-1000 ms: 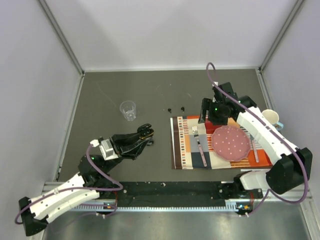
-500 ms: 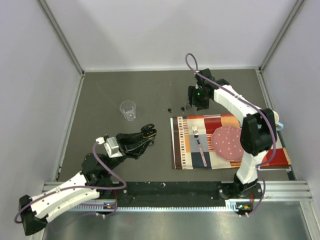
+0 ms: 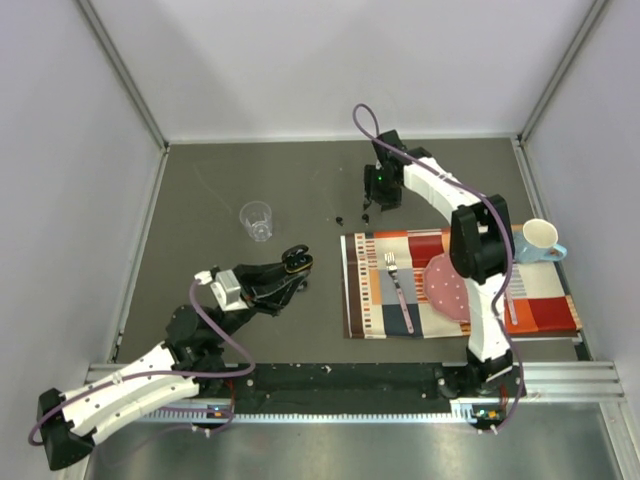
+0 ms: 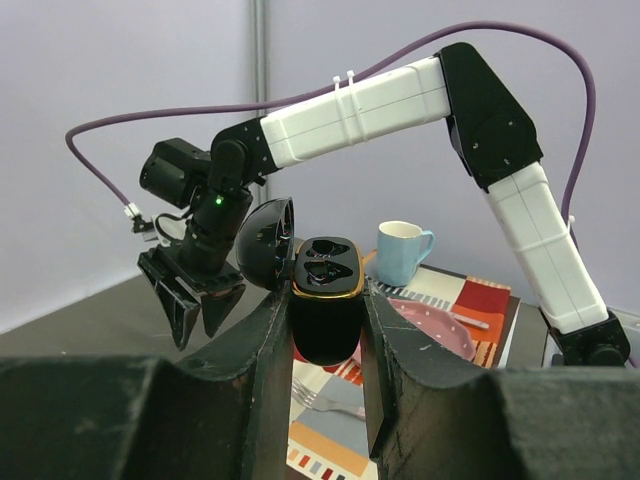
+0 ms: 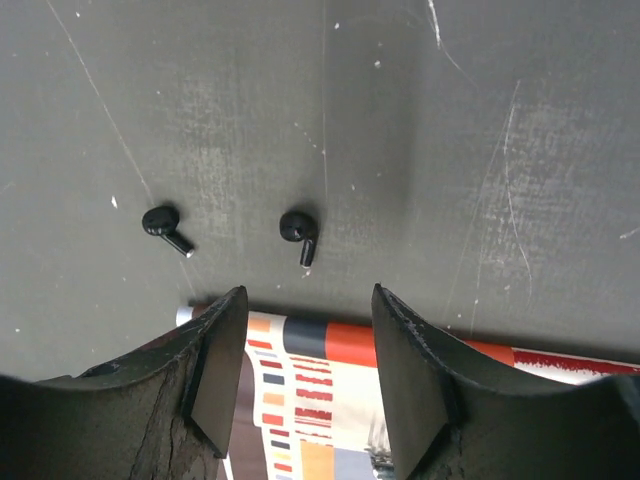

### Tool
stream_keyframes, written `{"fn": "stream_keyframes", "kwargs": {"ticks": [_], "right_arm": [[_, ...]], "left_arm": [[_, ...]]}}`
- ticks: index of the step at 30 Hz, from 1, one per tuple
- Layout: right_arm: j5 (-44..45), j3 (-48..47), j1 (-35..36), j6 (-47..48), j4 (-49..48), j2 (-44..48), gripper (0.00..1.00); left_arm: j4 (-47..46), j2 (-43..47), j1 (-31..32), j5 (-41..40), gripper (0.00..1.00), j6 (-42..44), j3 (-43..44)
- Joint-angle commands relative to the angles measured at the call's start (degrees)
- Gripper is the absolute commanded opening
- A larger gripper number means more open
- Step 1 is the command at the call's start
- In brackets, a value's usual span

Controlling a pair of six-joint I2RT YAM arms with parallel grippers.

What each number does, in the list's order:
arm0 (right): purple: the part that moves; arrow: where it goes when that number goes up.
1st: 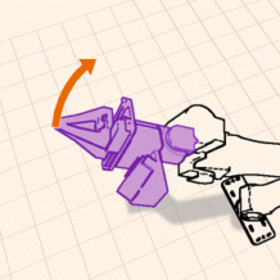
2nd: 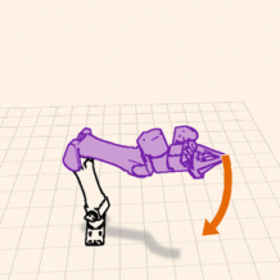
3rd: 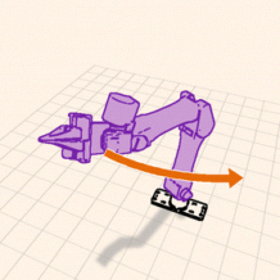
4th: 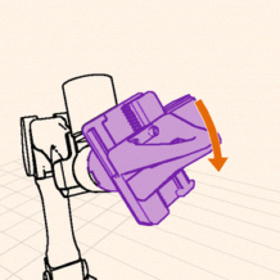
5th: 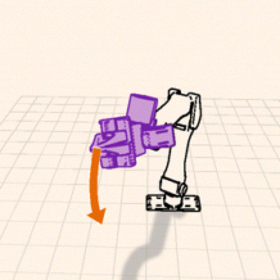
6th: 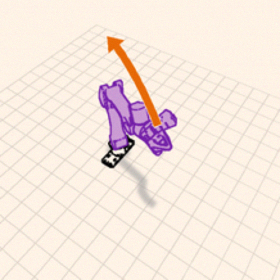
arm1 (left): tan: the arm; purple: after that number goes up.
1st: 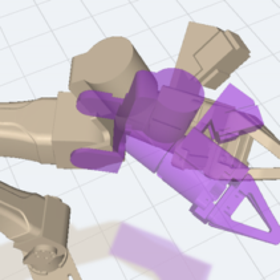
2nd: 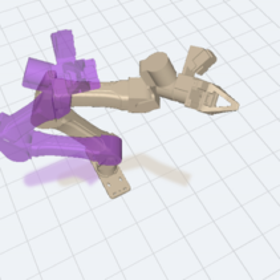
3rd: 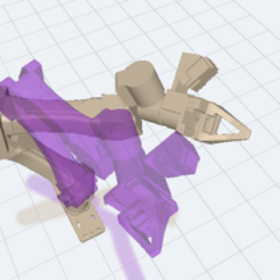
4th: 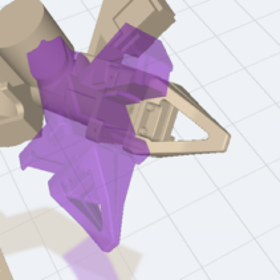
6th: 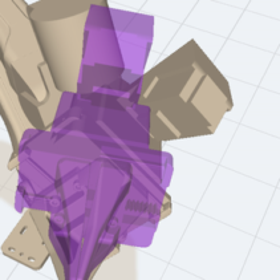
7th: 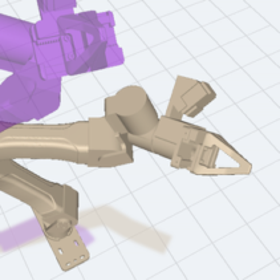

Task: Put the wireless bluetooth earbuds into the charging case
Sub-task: Pick up the earbud from the center of the board.

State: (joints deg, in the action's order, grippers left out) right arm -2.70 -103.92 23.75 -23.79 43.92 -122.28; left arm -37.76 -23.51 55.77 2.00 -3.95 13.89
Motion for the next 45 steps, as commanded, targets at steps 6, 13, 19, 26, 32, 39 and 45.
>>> {"fn": "stream_keyframes", "kwargs": {"ticks": [6,13,19,26,32,39,45], "right_arm": [[5.77,-9.37,3.23,0.50,3.71,-5.86,0.49],[6.39,-10.78,3.59,0.15,4.33,-8.59,0.44],[6.04,-12.18,3.59,0.59,4.59,-10.35,0.41],[6.04,-13.24,3.59,0.24,5.12,-11.93,0.40],[7.09,-12.98,3.85,-0.12,5.82,-12.55,0.37],[7.80,-13.50,4.02,0.32,6.18,-13.51,0.34],[8.06,-13.42,4.20,0.41,6.44,-13.51,0.32]], "left_arm": [[-0.74,-0.31,-0.05,-3.21,0.00,0.43,-0.35],[-0.39,0.57,-0.05,-4.72,0.00,0.25,-0.88],[-0.39,1.01,-0.05,-5.34,0.00,0.08,-1.23],[-0.30,1.27,-0.05,-5.69,0.00,0.08,-1.50],[-0.39,1.45,-0.05,-5.87,0.00,0.17,-1.67],[-0.39,1.71,-0.05,-6.22,0.00,-0.01,-2.02],[-0.65,1.54,-0.05,-6.39,0.00,0.08,-2.02]]}}
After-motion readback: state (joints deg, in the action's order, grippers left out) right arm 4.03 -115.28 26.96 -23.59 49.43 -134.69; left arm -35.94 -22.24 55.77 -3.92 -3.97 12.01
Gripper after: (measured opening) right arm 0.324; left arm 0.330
